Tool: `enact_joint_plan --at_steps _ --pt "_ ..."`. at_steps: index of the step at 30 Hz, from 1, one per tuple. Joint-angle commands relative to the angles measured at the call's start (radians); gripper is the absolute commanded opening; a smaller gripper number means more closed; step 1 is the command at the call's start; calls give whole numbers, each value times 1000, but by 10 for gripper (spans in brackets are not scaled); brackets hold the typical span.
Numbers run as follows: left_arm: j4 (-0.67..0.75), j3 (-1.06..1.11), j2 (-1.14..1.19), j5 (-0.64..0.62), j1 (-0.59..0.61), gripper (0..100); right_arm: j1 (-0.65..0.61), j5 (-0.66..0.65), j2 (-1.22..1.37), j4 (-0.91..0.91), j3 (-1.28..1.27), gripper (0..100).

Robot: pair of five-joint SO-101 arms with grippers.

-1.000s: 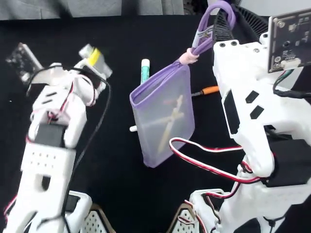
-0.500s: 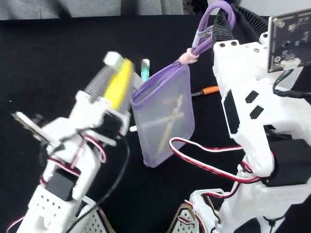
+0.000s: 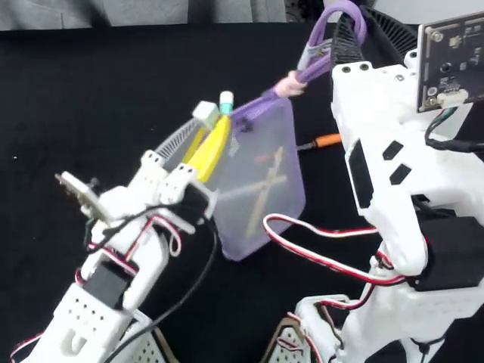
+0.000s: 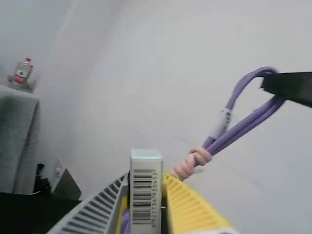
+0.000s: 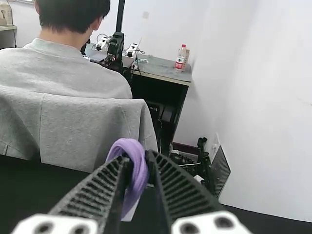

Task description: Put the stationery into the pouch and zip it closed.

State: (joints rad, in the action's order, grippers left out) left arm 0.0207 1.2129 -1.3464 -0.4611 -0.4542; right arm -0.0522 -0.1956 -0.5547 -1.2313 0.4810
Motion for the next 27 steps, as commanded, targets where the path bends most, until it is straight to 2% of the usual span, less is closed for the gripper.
enact_joint_plan --at_steps 1,9,15,24,27 --pt "21 -16 55 2 84 30 11 -6 -18 -3 38 14" --pt "20 -24 66 2 90 30 11 -6 -18 -3 36 15" --pt "12 -27 -84 3 93 30 11 -6 -19 -31 50 15" --pt "-183 -16 -443 2 173 30 -97 -38 -18 -273 300 14" --pt "-233 -28 -483 2 170 30 -138 -68 -18 -319 348 12"
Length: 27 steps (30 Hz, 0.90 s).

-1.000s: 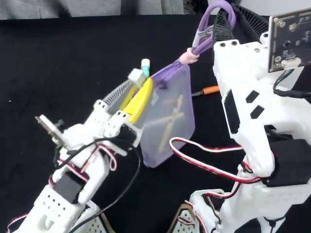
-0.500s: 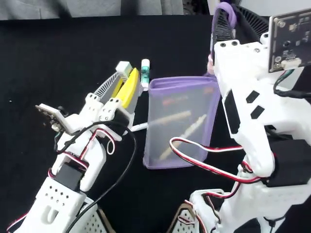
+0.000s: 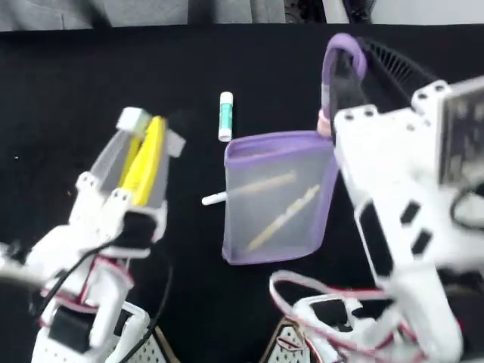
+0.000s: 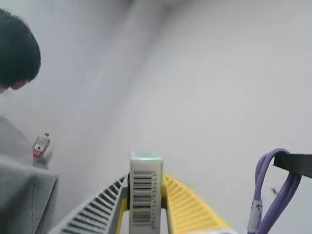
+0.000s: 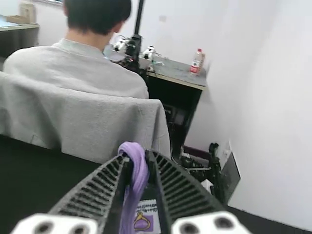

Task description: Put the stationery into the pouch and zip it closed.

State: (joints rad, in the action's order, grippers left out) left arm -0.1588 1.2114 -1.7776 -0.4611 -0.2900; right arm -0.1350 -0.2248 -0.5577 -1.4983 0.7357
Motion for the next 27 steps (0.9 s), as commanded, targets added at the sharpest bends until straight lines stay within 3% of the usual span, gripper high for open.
enact_joint_plan --at_steps 1,5,14,27 --pt "-75 -31 -41 0 7 30 -60 -44 -15 -68 110 12" --pt "-137 -24 -12 0 -15 30 -60 -48 -15 -106 166 12" --pt "-129 -10 -12 0 -220 30 -60 -48 -15 -110 173 12" --pt "-160 -21 -14 8 -364 30 -60 -48 -7 -106 170 12"
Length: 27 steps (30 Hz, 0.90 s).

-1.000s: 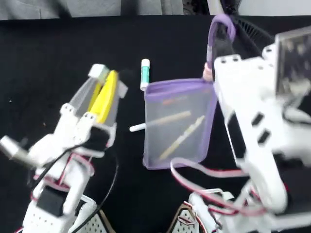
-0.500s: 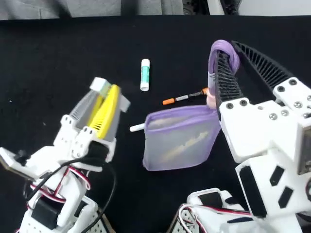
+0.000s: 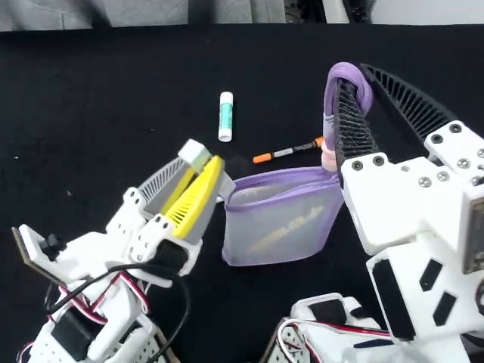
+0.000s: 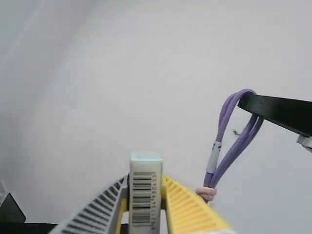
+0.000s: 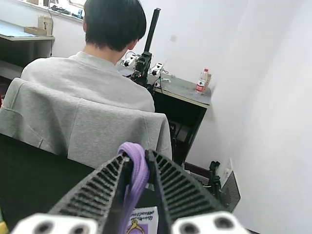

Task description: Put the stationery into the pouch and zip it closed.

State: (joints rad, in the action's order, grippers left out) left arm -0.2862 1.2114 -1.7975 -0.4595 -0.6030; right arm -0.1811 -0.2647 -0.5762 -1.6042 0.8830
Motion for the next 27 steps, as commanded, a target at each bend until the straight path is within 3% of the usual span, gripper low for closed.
enact_joint_plan --at_steps 1,12,18,27 --pt "-43 -21 6 6 -62 30 -14 -8 12 0 22 12" --pt "-37 13 17 86 -74 30 -14 -8 12 0 22 12" --pt "89 113 17 135 -76 30 -14 -8 12 0 22 12" --pt "104 145 18 238 -202 30 -14 -8 10 0 22 12"
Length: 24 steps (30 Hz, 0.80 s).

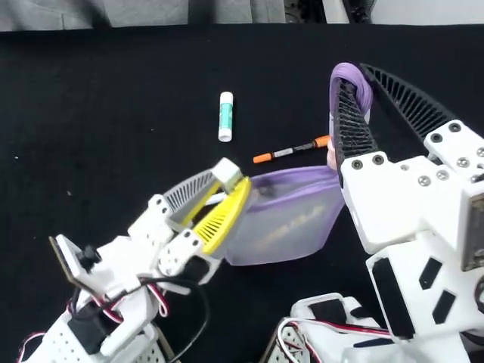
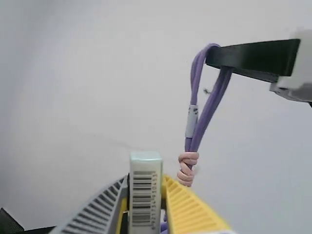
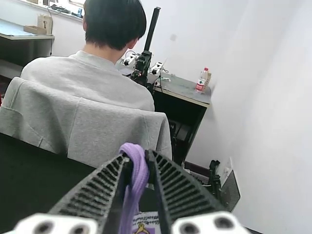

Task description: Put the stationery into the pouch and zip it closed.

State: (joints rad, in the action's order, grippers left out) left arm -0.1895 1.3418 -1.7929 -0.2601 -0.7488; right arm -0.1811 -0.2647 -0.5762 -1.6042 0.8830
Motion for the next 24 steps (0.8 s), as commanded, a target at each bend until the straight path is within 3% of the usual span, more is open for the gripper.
enact_joint_plan --at_steps 1,12,20,24 --pt "11 12 14 38 -61 30 -14 -8 10 0 22 12" --pt "72 -21 26 55 -54 30 -14 -8 7 -2 22 12" --pt "72 -19 256 120 -54 38 -14 -9 10 0 24 12" --pt "64 -87 361 117 -54 119 -14 -26 7 2 25 12"
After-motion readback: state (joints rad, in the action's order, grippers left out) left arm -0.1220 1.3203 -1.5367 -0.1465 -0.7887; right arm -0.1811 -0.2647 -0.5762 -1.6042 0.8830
